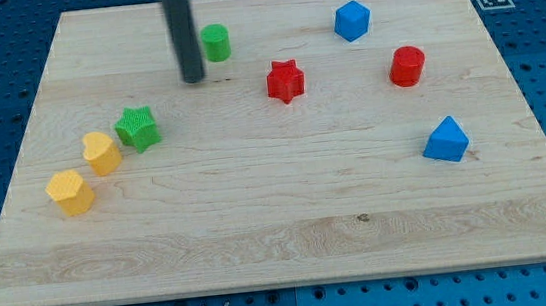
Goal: Push the blue triangle slightly towards the down
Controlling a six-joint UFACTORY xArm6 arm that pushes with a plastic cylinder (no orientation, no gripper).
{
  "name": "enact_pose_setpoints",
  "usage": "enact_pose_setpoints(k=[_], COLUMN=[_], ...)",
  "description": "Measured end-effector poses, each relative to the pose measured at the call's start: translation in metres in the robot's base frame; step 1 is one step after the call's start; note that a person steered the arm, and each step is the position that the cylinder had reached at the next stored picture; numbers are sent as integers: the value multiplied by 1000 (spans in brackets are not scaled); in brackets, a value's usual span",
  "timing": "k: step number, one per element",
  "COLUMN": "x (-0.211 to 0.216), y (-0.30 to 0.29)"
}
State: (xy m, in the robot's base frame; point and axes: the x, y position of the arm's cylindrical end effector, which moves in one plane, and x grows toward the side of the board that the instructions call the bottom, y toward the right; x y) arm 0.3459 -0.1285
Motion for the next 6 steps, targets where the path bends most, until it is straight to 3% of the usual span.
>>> enact_pose_setpoints(k=[1,2,3,4,6], x=[20,39,118,189,243], y=[16,175,328,321,81])
